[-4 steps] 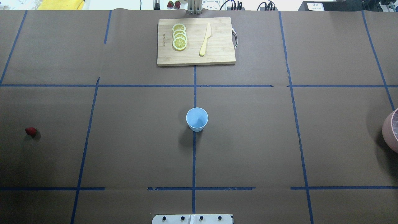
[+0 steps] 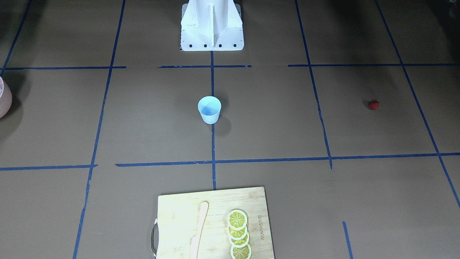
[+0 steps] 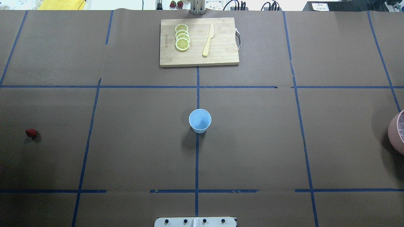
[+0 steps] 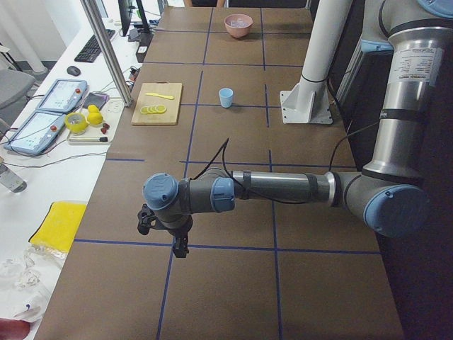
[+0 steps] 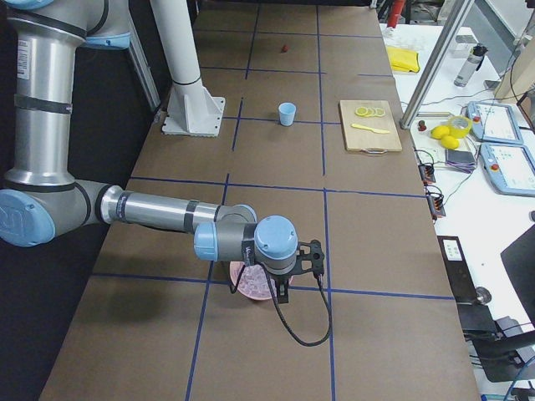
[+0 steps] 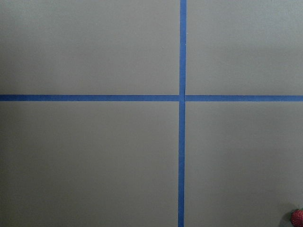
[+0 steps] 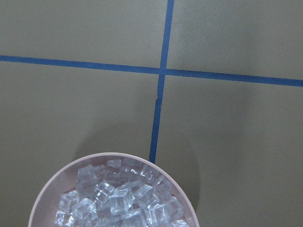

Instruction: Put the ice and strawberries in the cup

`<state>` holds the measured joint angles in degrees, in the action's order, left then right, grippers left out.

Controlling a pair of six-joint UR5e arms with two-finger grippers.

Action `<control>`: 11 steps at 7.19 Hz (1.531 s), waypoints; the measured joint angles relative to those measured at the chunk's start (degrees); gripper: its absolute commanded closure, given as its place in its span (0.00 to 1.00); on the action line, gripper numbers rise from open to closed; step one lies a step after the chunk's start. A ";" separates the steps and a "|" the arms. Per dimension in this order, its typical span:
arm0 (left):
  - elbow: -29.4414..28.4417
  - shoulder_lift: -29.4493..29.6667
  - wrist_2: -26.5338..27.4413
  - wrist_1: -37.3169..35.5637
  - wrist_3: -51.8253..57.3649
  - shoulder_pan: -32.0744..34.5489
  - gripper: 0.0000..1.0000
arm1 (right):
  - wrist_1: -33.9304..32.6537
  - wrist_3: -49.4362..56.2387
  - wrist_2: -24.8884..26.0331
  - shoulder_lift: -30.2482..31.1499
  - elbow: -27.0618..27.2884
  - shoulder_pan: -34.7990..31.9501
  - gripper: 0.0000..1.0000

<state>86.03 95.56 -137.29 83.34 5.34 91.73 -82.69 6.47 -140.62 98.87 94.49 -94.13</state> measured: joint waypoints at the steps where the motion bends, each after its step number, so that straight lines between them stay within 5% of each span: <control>1: 0.14 0.03 0.00 0.04 -0.04 -0.02 0.00 | 0.02 -0.13 -0.01 -0.52 0.26 0.00 0.00; 7: 2.15 -0.04 0.20 0.05 -0.16 0.02 0.00 | 1.74 -5.89 0.29 -3.64 0.62 1.29 0.01; 11: 2.35 -0.17 0.19 0.06 -0.16 0.03 0.00 | 4.42 -8.89 7.90 -0.58 5.49 7.71 0.05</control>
<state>88.38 95.38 -137.10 83.41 5.18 91.76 -78.27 -2.42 -132.72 98.29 99.98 -86.42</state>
